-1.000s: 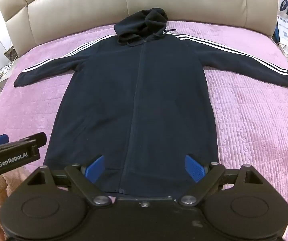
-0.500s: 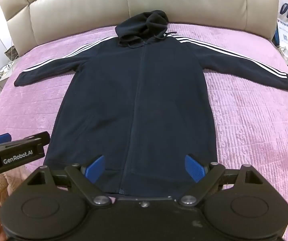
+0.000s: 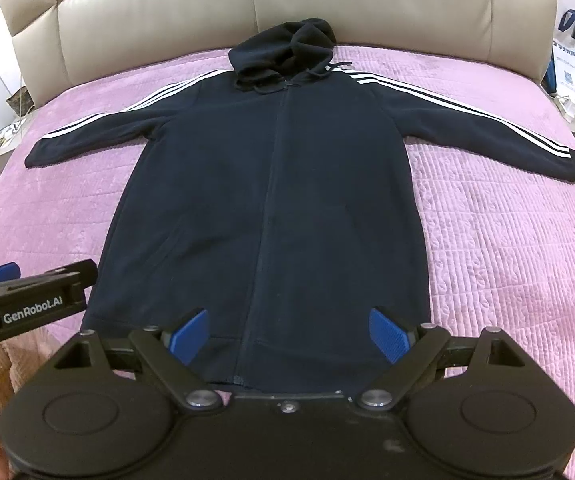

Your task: Fold large clothes

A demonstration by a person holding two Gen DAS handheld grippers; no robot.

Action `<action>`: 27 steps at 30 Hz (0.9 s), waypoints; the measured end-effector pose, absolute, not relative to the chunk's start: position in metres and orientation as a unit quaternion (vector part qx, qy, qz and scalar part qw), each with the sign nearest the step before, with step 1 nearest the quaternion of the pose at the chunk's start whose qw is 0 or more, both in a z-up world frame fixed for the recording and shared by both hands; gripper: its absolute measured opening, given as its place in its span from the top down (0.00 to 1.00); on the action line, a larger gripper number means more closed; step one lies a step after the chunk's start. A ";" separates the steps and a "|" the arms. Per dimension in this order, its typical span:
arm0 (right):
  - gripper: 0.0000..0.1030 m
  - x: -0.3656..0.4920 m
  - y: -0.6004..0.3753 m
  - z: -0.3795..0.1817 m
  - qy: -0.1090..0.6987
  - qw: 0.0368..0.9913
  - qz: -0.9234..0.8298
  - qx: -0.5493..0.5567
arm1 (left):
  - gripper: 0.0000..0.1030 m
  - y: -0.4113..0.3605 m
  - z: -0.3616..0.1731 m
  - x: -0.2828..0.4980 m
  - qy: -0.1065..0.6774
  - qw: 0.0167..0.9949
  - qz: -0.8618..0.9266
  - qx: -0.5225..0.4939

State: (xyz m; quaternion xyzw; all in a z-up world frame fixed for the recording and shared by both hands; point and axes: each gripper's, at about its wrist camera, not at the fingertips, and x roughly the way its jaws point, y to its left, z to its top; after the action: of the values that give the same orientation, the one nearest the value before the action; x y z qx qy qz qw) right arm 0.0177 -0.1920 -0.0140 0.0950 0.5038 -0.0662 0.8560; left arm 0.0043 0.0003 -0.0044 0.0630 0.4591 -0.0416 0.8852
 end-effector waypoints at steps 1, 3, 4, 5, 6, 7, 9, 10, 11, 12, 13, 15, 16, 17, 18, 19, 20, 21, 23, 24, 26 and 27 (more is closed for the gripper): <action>0.00 0.017 -0.192 -0.014 0.504 0.856 -0.068 0.096 | 0.11 0.000 -0.005 0.004 0.460 0.885 -0.042 0.063; 0.00 0.017 -0.193 -0.015 0.504 0.856 -0.070 0.096 | 0.11 0.000 -0.006 0.005 0.460 0.885 -0.042 0.061; 0.00 0.020 -0.193 -0.015 0.504 0.855 -0.071 0.096 | 0.11 0.000 -0.007 0.005 0.460 0.885 -0.042 0.061; 0.00 0.019 -0.192 -0.015 0.504 0.855 -0.072 0.096 | 0.11 0.000 -0.008 0.005 0.460 0.885 -0.042 0.061; 0.00 0.020 -0.193 -0.015 0.504 0.855 -0.073 0.096 | 0.11 0.001 -0.008 0.005 0.461 0.885 -0.042 0.061; 0.00 0.020 -0.193 -0.016 0.504 0.855 -0.073 0.096 | 0.11 0.000 -0.008 0.005 0.461 0.884 -0.042 0.061; 0.00 0.018 -0.192 -0.016 0.502 0.856 -0.074 0.097 | 0.11 0.001 -0.008 0.005 0.460 0.885 -0.041 0.061; 0.00 0.019 -0.193 -0.016 0.503 0.856 -0.073 0.096 | 0.11 0.001 -0.008 0.005 0.460 0.885 -0.041 0.061; 0.00 0.019 -0.193 -0.016 0.503 0.856 -0.073 0.096 | 0.11 0.001 -0.009 0.005 0.461 0.885 -0.041 0.060; 0.00 0.019 -0.193 -0.016 0.503 0.856 -0.074 0.095 | 0.11 0.001 -0.009 0.005 0.460 0.885 -0.041 0.060; 0.00 0.018 -0.192 -0.016 0.503 0.856 -0.074 0.095 | 0.11 0.001 -0.009 0.005 0.461 0.885 -0.041 0.060; 0.00 0.018 -0.192 -0.015 0.503 0.856 -0.074 0.095 | 0.11 0.001 -0.010 0.005 0.461 0.885 -0.040 0.059; 0.00 0.018 -0.192 -0.015 0.502 0.856 -0.074 0.096 | 0.11 0.001 -0.011 0.004 0.461 0.884 -0.039 0.059; 0.00 0.018 -0.192 -0.015 0.502 0.856 -0.075 0.096 | 0.11 0.001 -0.011 0.005 0.462 0.884 -0.039 0.060; 0.00 0.017 -0.192 -0.015 0.502 0.856 -0.074 0.096 | 0.11 0.001 -0.011 0.005 0.462 0.884 -0.039 0.059; 0.00 0.017 -0.192 -0.015 0.502 0.856 -0.074 0.095 | 0.11 0.002 -0.011 0.005 0.462 0.884 -0.040 0.058; 0.00 0.018 -0.192 -0.015 0.502 0.856 -0.074 0.094 | 0.11 0.002 -0.011 0.005 0.462 0.884 -0.040 0.057; 0.00 0.018 -0.191 -0.015 0.503 0.856 -0.074 0.092 | 0.11 0.002 -0.011 0.005 0.463 0.884 -0.040 0.057; 0.00 0.017 -0.191 -0.015 0.504 0.856 -0.074 0.090 | 0.11 0.002 -0.011 0.006 0.463 0.884 -0.040 0.057; 0.00 0.018 -0.191 -0.015 0.504 0.856 -0.074 0.091 | 0.11 0.002 -0.011 0.006 0.463 0.884 -0.040 0.056; 0.00 0.018 -0.191 -0.014 0.503 0.856 -0.073 0.092 | 0.11 0.002 -0.011 0.006 0.464 0.883 -0.042 0.055; 0.00 0.017 -0.191 -0.014 0.502 0.857 -0.073 0.092 | 0.11 0.002 -0.011 0.006 0.464 0.883 -0.043 0.054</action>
State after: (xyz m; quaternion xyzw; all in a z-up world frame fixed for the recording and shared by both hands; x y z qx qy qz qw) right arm 0.0172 -0.1910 -0.0140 0.0921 0.5019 -0.0729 0.8569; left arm 0.0064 0.0019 -0.0111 0.0544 0.4643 -0.0428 0.8830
